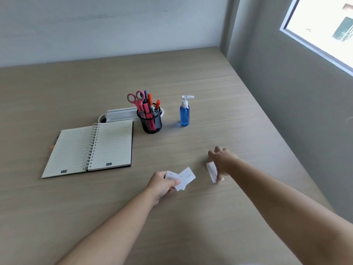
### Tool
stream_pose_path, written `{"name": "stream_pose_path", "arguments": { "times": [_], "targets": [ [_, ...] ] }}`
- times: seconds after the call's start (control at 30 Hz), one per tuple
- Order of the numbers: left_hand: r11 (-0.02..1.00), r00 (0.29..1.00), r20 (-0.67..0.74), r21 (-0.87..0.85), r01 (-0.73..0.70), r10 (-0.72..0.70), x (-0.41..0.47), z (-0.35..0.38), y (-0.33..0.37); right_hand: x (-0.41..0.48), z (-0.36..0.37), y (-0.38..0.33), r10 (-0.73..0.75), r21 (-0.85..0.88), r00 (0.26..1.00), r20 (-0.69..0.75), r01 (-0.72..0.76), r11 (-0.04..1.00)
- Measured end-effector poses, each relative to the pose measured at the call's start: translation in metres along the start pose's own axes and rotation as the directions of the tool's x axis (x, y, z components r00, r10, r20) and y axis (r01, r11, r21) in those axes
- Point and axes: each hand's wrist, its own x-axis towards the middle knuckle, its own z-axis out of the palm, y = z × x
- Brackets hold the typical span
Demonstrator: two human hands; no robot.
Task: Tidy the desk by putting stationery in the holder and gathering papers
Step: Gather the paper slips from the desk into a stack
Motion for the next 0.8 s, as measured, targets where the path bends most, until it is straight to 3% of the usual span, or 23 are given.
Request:
{"name": "stream_pose_path", "arguments": {
  "times": [0.1, 0.2, 0.23, 0.3, 0.37, 0.43, 0.6, 0.8],
  "targets": [
    [1.0, 1.0, 0.017, 0.01, -0.003, 0.003, -0.004, 0.001, -0.001, 0.002, 0.003, 0.001, 0.0, 0.069, 1.0, -0.025, 0.001, 0.998],
    [0.999, 0.999, 0.032, 0.031, -0.016, 0.015, -0.007, -0.002, 0.0, 0.001, 0.014, 0.008, 0.041, 0.366, 0.996, -0.073, -0.012, 0.93],
    [0.999, 0.999, 0.031, 0.046, -0.023, 0.022, -0.008, -0.003, 0.001, -0.002, 0.017, 0.011, 0.084, 0.519, 0.994, -0.075, -0.033, 0.854],
    [0.997, 0.999, 0.021, 0.067, -0.042, 0.041, -0.009, -0.007, 0.003, -0.012, 0.023, 0.014, 0.173, 0.816, 0.983, -0.063, -0.049, 0.576],
    [0.994, 0.997, 0.017, 0.086, -0.072, 0.071, -0.011, -0.01, 0.005, -0.029, 0.03, 0.014, 0.251, 0.942, 0.968, -0.032, -0.055, 0.332],
    [0.988, 0.994, 0.028, 0.108, -0.108, 0.105, -0.016, -0.012, 0.007, -0.049, 0.039, 0.011, 0.306, 0.974, 0.952, -0.016, -0.054, 0.221],
    [0.959, 0.967, 0.179, 0.187, -0.213, 0.18, -0.034, -0.008, 0.011, -0.107, 0.066, 0.0, 0.45, 0.995, 0.893, 0.003, -0.049, 0.09],
    [0.902, 0.896, 0.383, 0.264, -0.341, 0.226, -0.053, 0.04, 0.008, -0.192, 0.125, -0.001, 0.674, 0.998, 0.738, 0.031, -0.06, 0.02]
  ]
}}
